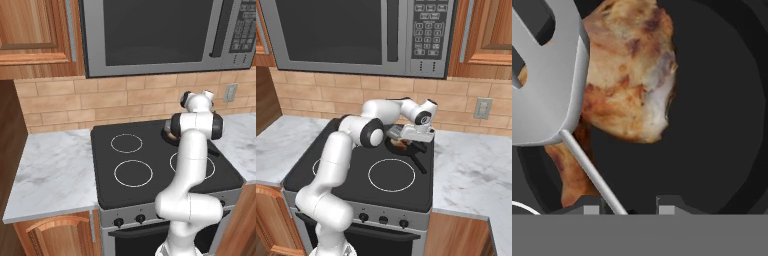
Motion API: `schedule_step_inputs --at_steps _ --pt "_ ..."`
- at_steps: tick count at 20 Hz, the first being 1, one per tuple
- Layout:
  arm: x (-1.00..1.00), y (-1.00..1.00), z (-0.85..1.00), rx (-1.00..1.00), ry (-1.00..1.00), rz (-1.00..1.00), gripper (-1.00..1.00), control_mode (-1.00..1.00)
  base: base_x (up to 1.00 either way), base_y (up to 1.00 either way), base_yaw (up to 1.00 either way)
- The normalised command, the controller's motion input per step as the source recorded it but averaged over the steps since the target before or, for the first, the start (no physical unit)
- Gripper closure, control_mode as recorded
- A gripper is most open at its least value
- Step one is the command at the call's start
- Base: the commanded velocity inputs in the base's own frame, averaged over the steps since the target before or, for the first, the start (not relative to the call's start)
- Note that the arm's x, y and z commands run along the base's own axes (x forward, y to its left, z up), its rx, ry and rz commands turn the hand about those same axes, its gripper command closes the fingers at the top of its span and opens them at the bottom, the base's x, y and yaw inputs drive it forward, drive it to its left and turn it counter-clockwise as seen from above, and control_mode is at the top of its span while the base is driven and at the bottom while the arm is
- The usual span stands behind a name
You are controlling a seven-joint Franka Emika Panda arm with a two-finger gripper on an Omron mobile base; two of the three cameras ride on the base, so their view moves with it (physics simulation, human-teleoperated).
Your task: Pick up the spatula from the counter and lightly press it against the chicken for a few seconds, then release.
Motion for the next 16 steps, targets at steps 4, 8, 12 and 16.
schedule_step_inputs --at_steps 4,8,12,16 --pt "0.0 0.0 -0.19 0.0 0.0 0.0 1.0 -1.0 0.0 0.0 0.0" --pt "0.0 0.0 -0.09 0.0 0.0 0.0 1.0 -1.0 0.0 0.0 0.0" --pt "-0.14 0.0 0.14 0.0 -0.1 0.0 1.0 -1.0 0.0 0.0 0.0" --pt "-0.22 0.0 0.32 0.0 -0.19 0.0 1.0 -1.0 0.0 0.0 0.0"
